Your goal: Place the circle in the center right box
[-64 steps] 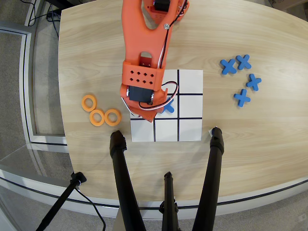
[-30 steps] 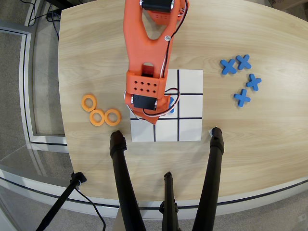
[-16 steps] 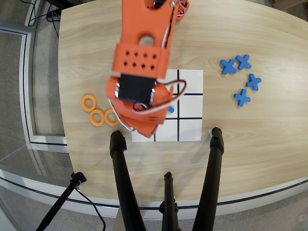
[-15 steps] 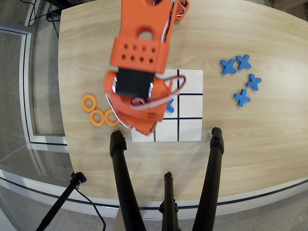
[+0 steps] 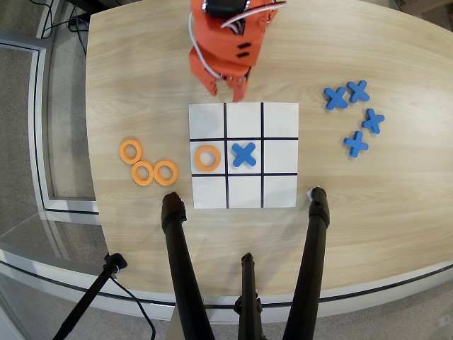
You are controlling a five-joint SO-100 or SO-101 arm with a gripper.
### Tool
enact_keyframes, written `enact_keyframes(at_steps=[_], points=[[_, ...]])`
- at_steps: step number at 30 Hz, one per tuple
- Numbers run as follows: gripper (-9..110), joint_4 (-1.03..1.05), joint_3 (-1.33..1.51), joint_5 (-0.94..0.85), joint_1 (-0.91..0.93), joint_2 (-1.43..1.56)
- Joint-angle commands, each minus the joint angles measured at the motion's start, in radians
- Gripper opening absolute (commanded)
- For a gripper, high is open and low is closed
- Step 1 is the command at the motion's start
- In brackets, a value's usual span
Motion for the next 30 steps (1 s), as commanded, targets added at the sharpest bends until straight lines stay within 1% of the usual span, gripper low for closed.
enact_keyframes(at_steps=[1, 5, 10, 13, 14, 16, 18, 21, 23, 25, 28, 30], points=[[13, -0.008, 0.201, -0.038, 0.028, 0.224], [13, 0.029, 0.354, -0.041, 0.023, 0.390], [13, 0.166, 0.448, -0.041, 0.015, 0.574], [13, 0.181, 0.480, -0.032, -0.029, 0.617], [12, 0.176, 0.483, -0.032, -0.054, 0.617], [5, 0.167, 0.489, -0.032, -0.103, 0.617], [0, 0.147, 0.508, -0.032, -0.129, 0.617], [0, 0.149, 0.509, -0.032, -0.121, 0.617], [0, 0.153, 0.509, -0.032, -0.074, 0.617], [0, 0.156, 0.509, -0.032, 0.021, 0.617], [0, 0.163, 0.509, -0.037, 0.232, 0.600], [0, 0.164, 0.509, -0.041, 0.425, 0.584]])
